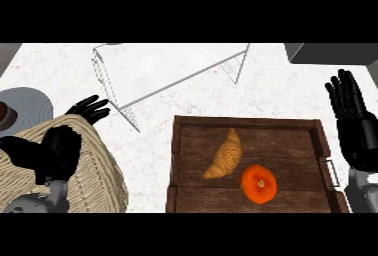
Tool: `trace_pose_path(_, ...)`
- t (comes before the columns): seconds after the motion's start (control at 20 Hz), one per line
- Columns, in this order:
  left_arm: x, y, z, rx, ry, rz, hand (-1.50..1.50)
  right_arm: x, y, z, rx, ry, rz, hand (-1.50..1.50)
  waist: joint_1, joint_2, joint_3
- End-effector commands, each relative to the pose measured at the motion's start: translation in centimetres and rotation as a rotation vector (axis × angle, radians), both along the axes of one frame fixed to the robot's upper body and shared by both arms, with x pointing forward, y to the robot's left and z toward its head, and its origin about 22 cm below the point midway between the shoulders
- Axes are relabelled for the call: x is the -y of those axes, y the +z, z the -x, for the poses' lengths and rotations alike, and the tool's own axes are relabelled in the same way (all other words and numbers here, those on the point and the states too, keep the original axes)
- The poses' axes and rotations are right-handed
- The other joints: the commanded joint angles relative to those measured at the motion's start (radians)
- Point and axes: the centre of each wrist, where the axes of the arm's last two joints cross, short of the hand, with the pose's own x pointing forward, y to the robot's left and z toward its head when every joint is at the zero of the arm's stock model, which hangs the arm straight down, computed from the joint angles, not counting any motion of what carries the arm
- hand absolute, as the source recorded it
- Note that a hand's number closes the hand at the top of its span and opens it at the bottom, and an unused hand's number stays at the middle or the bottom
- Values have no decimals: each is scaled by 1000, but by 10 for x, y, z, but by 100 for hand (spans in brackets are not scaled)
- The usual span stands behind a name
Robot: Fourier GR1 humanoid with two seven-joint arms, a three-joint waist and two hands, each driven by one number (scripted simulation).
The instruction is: Pick the squash from the tray and place it in the tiered shelf
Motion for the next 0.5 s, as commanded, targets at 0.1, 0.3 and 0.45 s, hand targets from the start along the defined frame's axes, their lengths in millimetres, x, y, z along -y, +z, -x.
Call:
trace_pose_path(0.1,-11,1,5,24,42,-61,0,-52,8,-4,-103,97,-7,150,-18,-57,6)
trace_pose_path(0.3,-21,3,1,49,47,-128,0,-21,-3,-3,-183,-322,138,150,-44,-59,-2)
trace_pose_path(0.45,-20,17,-3,52,30,-121,0,-75,1,11,-201,-104,-268,-150,-28,-58,6)
